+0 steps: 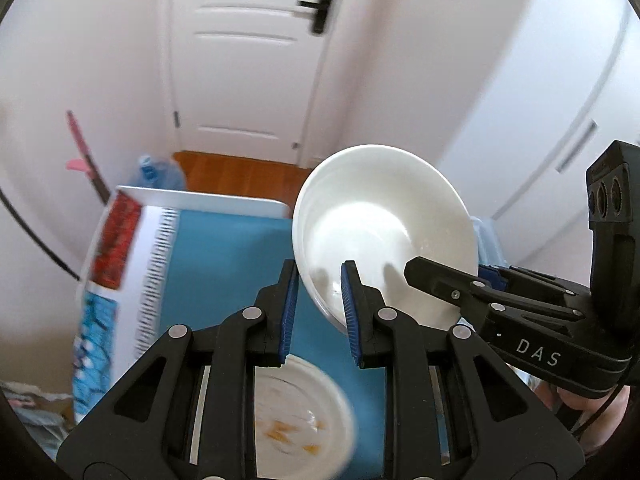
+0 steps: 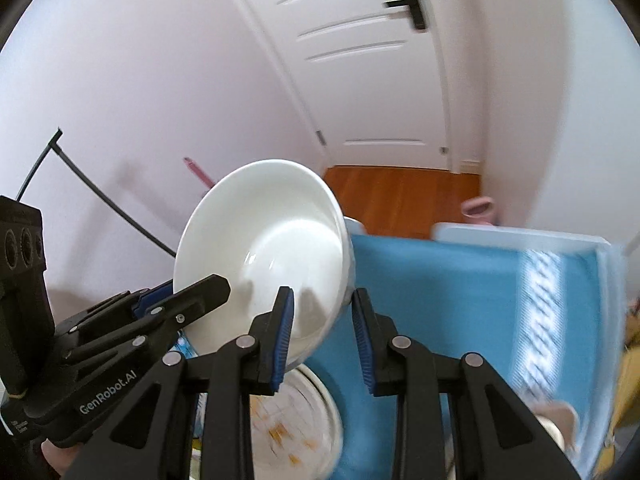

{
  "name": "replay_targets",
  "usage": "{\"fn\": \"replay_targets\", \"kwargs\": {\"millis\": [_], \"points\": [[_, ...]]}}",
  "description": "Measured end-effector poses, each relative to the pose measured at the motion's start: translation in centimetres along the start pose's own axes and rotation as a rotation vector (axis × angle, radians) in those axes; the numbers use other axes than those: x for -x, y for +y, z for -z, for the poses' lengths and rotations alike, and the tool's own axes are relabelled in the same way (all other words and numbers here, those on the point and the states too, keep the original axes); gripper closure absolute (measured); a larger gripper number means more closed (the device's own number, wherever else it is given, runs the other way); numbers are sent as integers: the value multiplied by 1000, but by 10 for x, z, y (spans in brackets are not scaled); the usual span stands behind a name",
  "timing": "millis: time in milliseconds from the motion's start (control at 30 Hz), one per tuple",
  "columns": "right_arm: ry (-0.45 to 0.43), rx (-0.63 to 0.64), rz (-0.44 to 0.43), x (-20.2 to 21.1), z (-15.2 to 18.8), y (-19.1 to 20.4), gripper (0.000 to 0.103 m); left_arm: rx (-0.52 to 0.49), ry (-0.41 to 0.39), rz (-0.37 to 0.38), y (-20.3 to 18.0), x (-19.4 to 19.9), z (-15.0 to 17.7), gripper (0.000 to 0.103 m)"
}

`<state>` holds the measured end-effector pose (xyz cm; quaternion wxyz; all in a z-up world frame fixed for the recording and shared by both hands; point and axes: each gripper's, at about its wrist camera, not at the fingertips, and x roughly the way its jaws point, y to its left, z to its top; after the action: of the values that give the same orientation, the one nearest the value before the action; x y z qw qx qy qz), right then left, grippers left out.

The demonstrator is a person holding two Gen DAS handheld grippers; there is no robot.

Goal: Organize plates and bowls
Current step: 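Lift the white bowl with both grippers and carry it over the cream bowl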

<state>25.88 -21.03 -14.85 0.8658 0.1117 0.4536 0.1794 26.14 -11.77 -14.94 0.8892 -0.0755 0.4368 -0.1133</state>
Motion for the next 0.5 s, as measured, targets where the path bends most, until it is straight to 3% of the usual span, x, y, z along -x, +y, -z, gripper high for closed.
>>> {"fn": "replay_targets", "kwargs": {"millis": [200, 500], "points": [[7, -38, 47, 60, 49, -61, 76, -25, 32, 44, -84, -3, 41, 84], [69, -60, 108, 84, 110, -130, 76, -16, 118, 70, -155, -35, 102, 84]]}}
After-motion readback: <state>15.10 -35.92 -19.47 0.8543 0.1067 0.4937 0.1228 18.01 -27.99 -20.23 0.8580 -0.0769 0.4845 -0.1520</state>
